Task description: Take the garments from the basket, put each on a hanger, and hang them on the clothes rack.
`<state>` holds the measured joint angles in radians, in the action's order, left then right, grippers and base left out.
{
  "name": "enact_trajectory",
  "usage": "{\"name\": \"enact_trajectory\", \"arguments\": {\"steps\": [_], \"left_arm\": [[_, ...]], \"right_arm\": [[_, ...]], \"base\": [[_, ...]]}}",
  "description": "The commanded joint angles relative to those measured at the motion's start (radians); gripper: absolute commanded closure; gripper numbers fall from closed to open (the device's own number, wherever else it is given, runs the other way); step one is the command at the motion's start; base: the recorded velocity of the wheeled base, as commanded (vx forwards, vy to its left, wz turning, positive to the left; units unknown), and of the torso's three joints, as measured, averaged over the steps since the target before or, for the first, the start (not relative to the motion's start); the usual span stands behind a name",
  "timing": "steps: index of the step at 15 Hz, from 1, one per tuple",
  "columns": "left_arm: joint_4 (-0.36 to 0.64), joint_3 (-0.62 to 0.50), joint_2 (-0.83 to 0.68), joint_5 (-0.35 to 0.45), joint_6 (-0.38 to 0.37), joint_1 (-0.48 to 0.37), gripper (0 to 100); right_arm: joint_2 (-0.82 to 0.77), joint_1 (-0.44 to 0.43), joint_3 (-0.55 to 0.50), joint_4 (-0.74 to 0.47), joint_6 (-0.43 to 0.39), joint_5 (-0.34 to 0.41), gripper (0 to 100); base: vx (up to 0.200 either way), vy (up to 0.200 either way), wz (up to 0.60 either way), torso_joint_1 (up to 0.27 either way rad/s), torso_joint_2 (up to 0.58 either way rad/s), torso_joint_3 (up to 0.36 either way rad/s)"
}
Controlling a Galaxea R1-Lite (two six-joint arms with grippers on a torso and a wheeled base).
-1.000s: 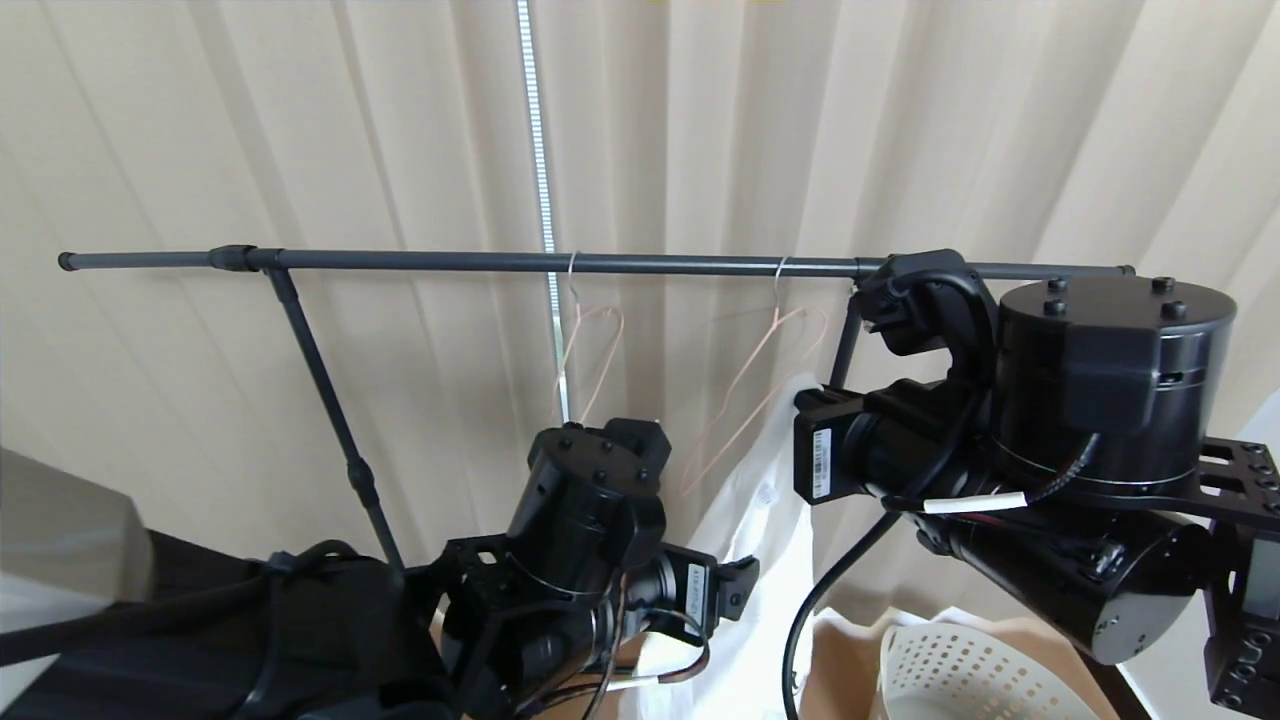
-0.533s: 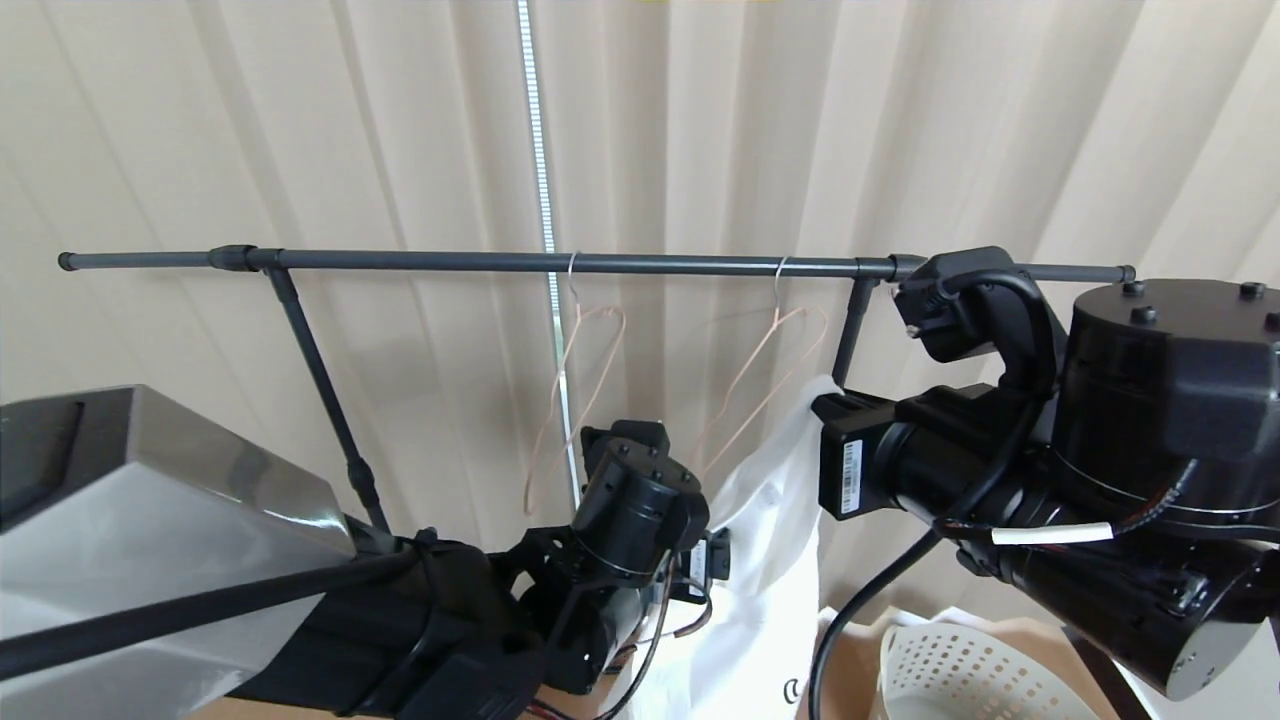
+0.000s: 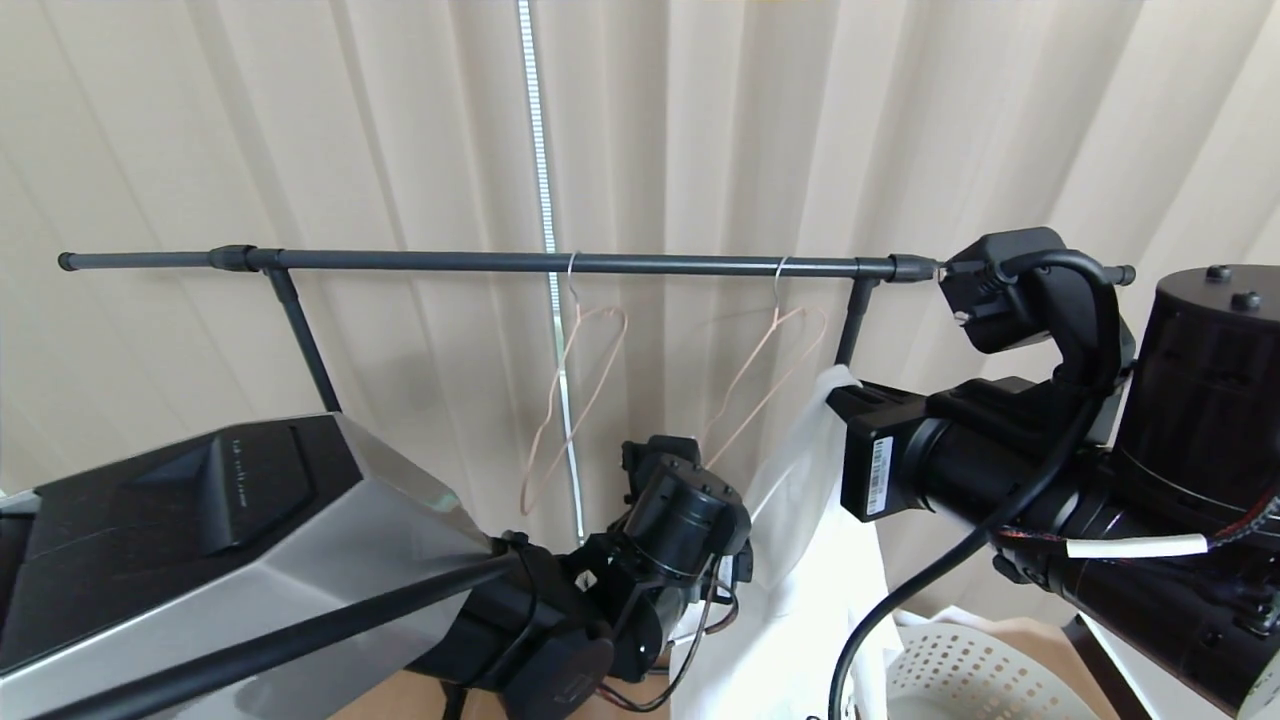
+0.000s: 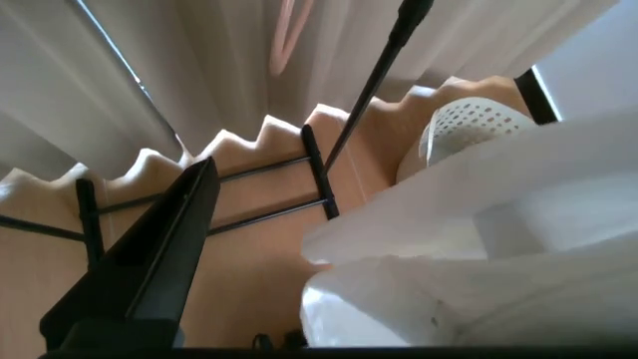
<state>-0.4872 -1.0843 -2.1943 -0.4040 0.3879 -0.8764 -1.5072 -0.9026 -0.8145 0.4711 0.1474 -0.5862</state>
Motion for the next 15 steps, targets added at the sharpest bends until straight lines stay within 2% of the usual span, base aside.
{"name": "enact_trajectory", "arguments": {"steps": [1, 5, 12, 13, 15], "left_arm": [[-0.001, 0.006, -0.038, -0.001, 0.0, 0.0, 0], [-0.002, 0.063, -0.018, -0.006, 0.0, -0.001, 0], [-0.002, 0.233, 0.169, -0.012, -0.001, -0.018, 0], [-0.002, 0.241, 0.186, -0.012, -0.001, -0.026, 100], [-0.001, 0.253, 0.217, -0.012, -0.001, -0.052, 100]], "right_arm": [[0.007, 0.001, 0.0, 0.0, 0.0, 0.0, 100], [0.007, 0.013, 0.0, -0.002, -0.002, 0.0, 100], [0.001, 0.12, -0.008, 0.001, -0.02, 0.0, 100], [0.001, 0.123, -0.008, 0.001, -0.02, 0.0, 100], [-0.002, 0.126, -0.006, 0.001, -0.02, -0.001, 100]], "base": [[0.0, 0.0, 0.0, 0.0, 0.0, 0.0], [0.0, 0.0, 0.0, 0.0, 0.0, 0.0], [0.0, 0.0, 0.0, 0.0, 0.0, 0.0], [0.0, 0.0, 0.0, 0.0, 0.0, 0.0], [0.0, 0.0, 0.0, 0.0, 0.0, 0.0]]}}
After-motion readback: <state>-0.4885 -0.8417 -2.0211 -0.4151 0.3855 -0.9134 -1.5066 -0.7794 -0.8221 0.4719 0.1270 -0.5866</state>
